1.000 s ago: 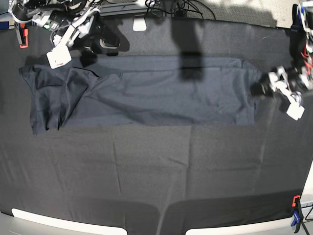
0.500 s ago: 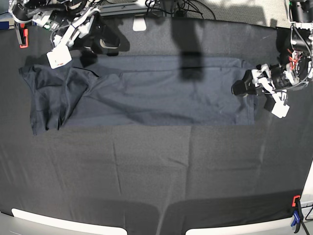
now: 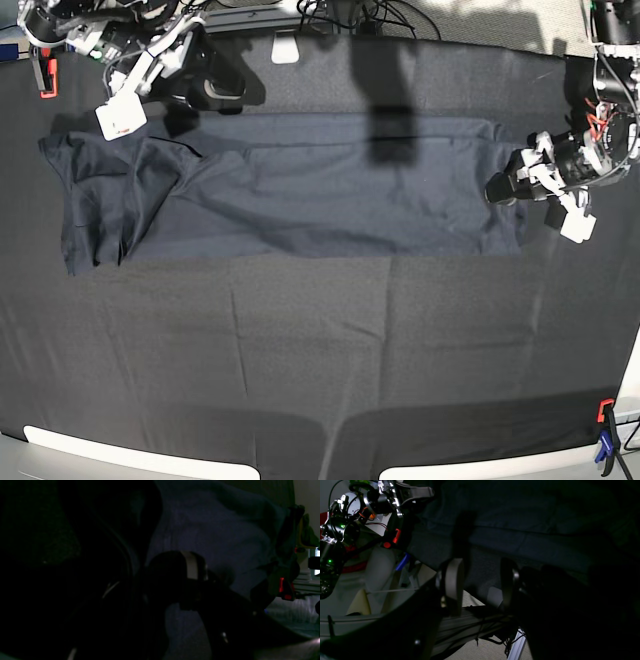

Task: Layout the t-shirt on the table in an organized manner, then fold the t-shirt properly
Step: 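Grasp the shirt end with the left gripper and pull it outward, then lift the shirt end with the left gripper and fold it toward the middle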

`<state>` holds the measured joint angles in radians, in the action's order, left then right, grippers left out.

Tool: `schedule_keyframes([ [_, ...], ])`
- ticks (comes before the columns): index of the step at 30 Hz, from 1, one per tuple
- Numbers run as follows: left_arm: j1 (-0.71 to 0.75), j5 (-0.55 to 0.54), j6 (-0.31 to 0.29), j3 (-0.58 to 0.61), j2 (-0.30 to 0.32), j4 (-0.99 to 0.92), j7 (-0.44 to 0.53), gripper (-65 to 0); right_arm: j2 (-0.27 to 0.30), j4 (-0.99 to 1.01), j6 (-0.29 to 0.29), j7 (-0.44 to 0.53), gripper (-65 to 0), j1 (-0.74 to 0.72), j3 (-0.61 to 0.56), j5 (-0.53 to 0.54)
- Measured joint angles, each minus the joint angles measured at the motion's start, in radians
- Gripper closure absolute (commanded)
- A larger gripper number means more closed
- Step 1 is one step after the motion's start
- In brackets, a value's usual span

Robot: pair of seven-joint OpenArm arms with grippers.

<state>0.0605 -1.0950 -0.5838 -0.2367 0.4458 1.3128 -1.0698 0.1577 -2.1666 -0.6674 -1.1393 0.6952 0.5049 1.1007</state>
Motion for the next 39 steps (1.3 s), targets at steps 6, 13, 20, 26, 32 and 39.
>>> schedule_keyframes([
  [6, 0.000, 0.004, 0.000, 0.000, -0.013, 0.000, 0.024, -21.7, 0.000, 0.000, 0.000, 0.000, -23.6, 0.000, 0.000, 0.000],
  [13, 0.000, 0.143, 0.000, 0.000, -0.013, 0.000, 0.080, -17.1, 0.000, 0.000, 0.000, 0.000, -23.6, 0.000, 0.000, 0.000],
  [20, 0.000, 0.143, 0.000, 0.000, -0.014, 0.000, 0.083, 0.0, 0.000, 0.000, 0.000, 0.000, -23.6, 0.000, 0.000, 0.000],
  [26, -0.009, 0.190, 0.000, 0.000, -0.014, 0.000, 0.082, 0.0, 0.000, 0.000, 0.000, 0.000, -23.6, 0.000, 0.000, 0.000],
  [32, -0.066, 0.333, 0.030, 0.002, -0.007, 0.000, 0.082, 0.0, 0.000, 0.000, 0.000, 0.000, -23.6, 0.000, 0.000, 0.000],
  [39, -0.117, 0.500, 0.192, 0.003, 0.102, 0.000, 0.149, 0.0, 0.000, 0.000, 0.000, 0.000, -23.6, 0.000, 0.000, 0.000],
])
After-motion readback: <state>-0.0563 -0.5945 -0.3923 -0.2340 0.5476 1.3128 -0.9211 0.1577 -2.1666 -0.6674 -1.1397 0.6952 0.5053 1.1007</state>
